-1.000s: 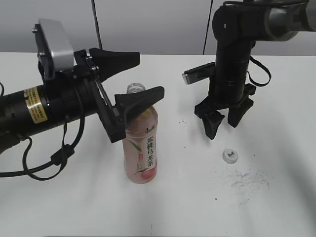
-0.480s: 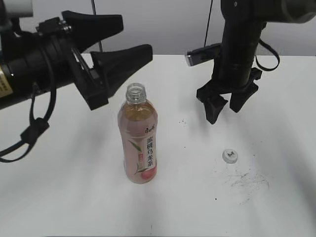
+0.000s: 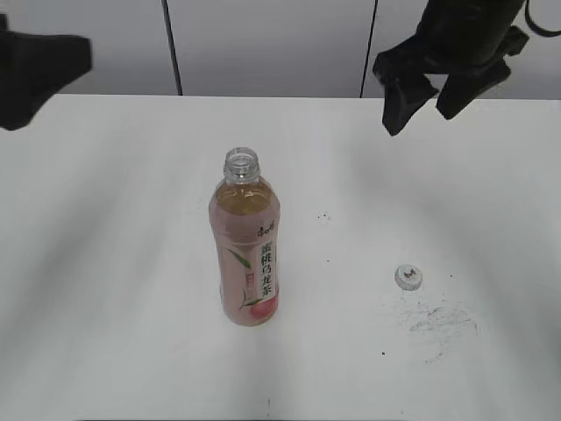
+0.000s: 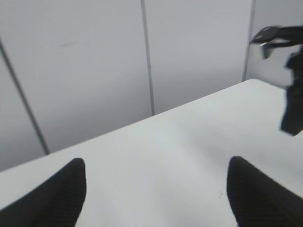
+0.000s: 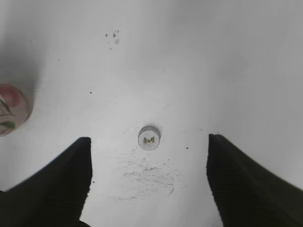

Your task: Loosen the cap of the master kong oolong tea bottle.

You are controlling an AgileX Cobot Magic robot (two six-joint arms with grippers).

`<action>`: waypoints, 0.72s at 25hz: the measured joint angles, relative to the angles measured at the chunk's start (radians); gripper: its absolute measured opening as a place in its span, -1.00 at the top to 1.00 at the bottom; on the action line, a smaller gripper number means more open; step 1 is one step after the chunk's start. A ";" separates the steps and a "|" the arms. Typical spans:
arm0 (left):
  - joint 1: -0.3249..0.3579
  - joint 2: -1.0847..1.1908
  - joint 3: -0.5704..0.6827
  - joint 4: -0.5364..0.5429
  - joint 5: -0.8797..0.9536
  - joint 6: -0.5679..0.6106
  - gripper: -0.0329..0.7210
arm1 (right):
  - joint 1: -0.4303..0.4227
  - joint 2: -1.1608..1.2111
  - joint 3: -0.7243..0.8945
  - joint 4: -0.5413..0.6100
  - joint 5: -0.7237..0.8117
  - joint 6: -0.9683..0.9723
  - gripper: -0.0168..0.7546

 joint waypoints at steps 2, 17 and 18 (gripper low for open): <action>0.000 -0.055 0.000 -0.097 0.155 -0.001 -0.52 | 0.000 -0.041 0.002 0.000 0.000 0.012 -0.51; 0.000 -0.510 -0.078 -0.705 1.219 0.576 -0.52 | 0.000 -0.558 0.450 0.006 0.000 0.020 -0.51; 0.000 -0.550 -0.067 -0.705 1.247 0.580 -0.52 | 0.000 -0.610 0.510 0.006 0.000 0.020 -0.51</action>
